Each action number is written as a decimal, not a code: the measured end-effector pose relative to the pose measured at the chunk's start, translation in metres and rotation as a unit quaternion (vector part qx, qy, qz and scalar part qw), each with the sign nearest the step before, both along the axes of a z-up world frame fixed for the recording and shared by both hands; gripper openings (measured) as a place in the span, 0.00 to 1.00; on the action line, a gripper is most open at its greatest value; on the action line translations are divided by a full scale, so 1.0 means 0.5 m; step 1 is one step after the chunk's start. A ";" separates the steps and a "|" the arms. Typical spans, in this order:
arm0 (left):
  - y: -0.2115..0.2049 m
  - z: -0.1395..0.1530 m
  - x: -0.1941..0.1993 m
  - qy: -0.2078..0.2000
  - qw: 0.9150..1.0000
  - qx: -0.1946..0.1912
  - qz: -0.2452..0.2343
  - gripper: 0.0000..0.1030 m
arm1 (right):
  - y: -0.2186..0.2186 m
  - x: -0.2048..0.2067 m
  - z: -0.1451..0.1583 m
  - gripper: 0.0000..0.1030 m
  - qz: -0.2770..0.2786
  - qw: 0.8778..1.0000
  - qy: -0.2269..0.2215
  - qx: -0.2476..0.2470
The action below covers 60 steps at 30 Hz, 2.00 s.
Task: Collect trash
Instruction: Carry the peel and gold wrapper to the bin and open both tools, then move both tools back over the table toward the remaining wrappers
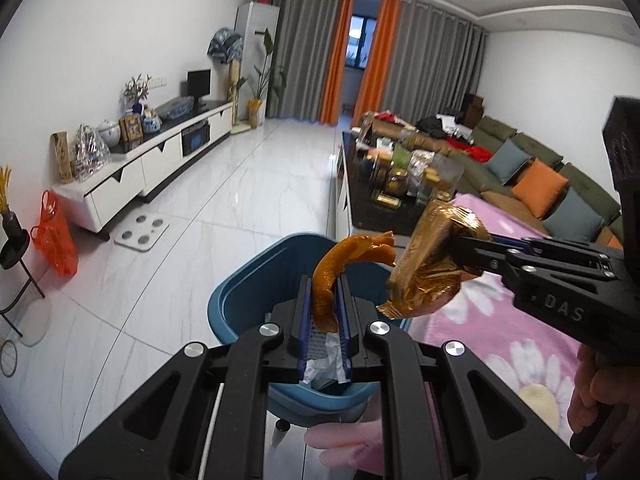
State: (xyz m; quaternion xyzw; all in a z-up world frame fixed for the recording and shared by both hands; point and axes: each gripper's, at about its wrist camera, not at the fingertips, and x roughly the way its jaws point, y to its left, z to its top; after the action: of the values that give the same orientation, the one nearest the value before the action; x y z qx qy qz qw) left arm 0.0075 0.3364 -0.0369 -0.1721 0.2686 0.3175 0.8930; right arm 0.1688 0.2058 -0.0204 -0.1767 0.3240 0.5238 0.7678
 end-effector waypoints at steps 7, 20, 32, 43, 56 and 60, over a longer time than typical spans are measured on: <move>0.068 -0.100 0.080 0.040 0.999 -0.027 0.014 0.12 | 0.073 0.018 -0.056 0.11 0.023 0.999 0.016 -0.044; 0.155 -0.215 0.192 0.084 0.995 -0.037 0.041 0.30 | 0.165 0.041 -0.122 0.32 0.044 0.993 0.043 -0.102; 0.104 -0.126 0.140 0.042 0.997 -0.006 0.062 0.57 | 0.085 0.053 -0.071 0.46 0.015 0.997 0.044 -0.054; -0.075 0.041 0.035 -0.038 0.998 0.045 0.003 0.81 | -0.135 0.033 0.021 0.59 -0.054 0.998 0.020 0.026; -0.350 0.131 -0.003 -0.094 0.983 0.089 -0.130 0.94 | -0.477 -0.041 0.077 0.93 -0.198 0.971 -0.069 0.116; -0.400 0.136 -0.015 -0.103 0.979 0.092 -0.152 0.94 | -0.562 -0.070 0.073 0.93 -0.248 0.956 -0.098 0.126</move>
State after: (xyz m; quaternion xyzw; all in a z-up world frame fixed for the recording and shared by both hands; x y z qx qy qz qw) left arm 0.0002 0.1364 0.0312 -0.0778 0.1679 0.1818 0.9658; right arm 0.1336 -0.0753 0.0160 -0.0429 0.2120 0.3342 0.9174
